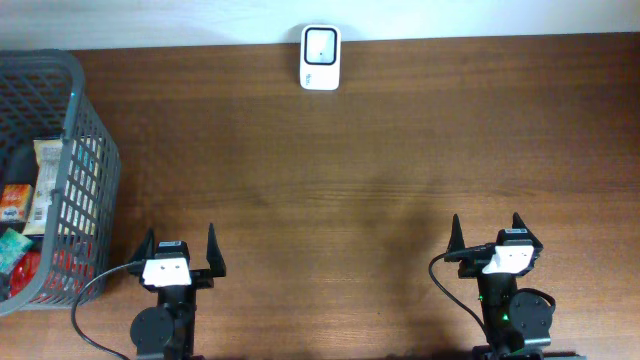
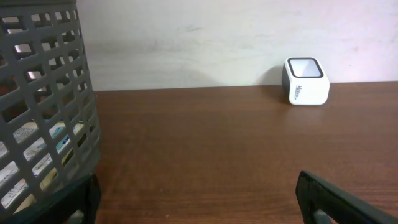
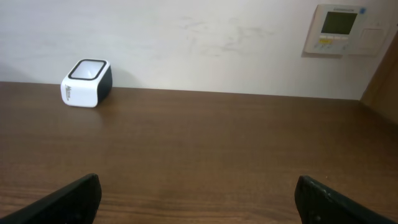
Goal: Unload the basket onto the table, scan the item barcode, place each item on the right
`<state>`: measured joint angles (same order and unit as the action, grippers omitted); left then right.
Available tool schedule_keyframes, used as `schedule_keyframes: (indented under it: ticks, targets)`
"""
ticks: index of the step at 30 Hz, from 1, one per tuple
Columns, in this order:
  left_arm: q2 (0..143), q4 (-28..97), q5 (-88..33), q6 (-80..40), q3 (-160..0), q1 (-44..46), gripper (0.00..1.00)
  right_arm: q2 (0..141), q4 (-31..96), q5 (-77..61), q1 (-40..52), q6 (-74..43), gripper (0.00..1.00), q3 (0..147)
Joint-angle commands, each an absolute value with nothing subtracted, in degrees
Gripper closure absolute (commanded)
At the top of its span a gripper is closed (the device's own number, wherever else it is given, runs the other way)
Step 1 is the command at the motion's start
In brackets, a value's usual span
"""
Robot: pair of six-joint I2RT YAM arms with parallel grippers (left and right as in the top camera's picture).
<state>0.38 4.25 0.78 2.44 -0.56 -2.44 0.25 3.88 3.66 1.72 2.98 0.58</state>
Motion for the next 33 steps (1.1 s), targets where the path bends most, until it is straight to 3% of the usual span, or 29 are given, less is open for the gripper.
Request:
schedule_keyframes:
  ticks: [1, 27, 33]
  targets:
    - [0.4, 4.8, -0.6, 3.5, -0.5, -2.8, 0.01, 0.3, 4.3, 5.2, 2.3, 2.9, 0.02, 0.3]
    - [0.4, 4.8, 1.3, 7.0, -0.5, -2.8, 0.01, 0.3, 4.3, 5.4, 2.2, 2.9, 0.01, 0.3]
    - [0.4, -0.9, -2.0, 6.7, -0.5, -2.8, 0.01, 0.3, 3.9, 5.2, 2.2, 2.9, 0.01, 0.3]
